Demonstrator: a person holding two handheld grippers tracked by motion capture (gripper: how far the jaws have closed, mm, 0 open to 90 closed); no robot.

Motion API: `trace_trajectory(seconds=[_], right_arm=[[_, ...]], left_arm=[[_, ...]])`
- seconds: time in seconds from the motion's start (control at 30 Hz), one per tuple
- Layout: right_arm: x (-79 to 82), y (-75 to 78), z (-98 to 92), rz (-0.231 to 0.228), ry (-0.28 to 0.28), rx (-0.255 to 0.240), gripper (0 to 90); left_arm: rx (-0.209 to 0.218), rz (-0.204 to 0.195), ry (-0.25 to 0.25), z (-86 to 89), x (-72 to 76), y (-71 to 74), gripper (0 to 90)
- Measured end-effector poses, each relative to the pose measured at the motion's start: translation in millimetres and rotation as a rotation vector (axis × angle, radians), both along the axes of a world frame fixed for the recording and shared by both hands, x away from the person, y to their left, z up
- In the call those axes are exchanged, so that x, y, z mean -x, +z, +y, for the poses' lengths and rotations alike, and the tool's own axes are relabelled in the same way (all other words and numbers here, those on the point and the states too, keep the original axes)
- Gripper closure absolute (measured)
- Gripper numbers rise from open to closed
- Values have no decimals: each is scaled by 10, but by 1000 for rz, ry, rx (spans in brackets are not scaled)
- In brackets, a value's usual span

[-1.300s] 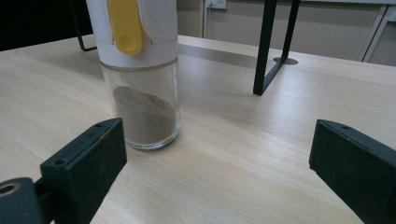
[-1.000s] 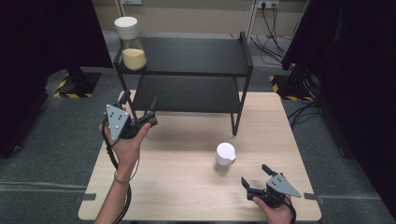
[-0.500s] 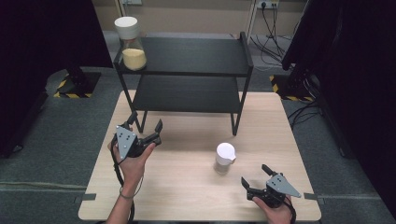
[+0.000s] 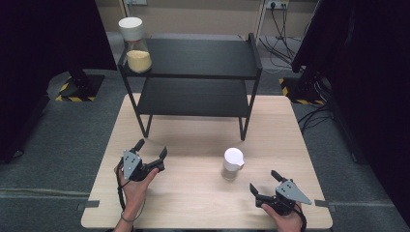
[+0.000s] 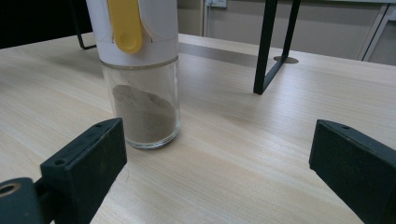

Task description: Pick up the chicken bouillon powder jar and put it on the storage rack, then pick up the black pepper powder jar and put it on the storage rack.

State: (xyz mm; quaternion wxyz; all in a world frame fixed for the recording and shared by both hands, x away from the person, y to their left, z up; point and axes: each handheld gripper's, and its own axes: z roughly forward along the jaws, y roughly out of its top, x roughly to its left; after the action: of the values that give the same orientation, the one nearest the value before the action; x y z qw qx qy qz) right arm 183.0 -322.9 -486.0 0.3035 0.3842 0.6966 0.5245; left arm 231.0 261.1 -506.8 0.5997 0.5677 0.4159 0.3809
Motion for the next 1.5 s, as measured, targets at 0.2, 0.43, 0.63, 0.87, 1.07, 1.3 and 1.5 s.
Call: trace_trajectory(seconds=[0.2,0.43,0.63,0.87,1.07,1.3,1.5], right_arm=[[-3,0,-4,1,1,-2,42],[7,-10,-7,-5,2,-4,42],[5,-7,-3,-6,3,2,42],[1,-1,3,-4,3,6,42],[-5,-1,-1,-4,7,5,42],[-56,3,34,-20,51,-18,44],[-122,92,130,-39,96,-31,45]], left_arm=[[16,40,-6,29,14,-124,84],[4,67,0,20,16,-206,78],[11,60,-2,30,25,-222,78],[3,57,-8,28,26,-221,77],[-11,55,-8,17,26,-216,77],[-7,61,-13,26,19,-209,77],[-15,58,-15,23,18,-208,77]])
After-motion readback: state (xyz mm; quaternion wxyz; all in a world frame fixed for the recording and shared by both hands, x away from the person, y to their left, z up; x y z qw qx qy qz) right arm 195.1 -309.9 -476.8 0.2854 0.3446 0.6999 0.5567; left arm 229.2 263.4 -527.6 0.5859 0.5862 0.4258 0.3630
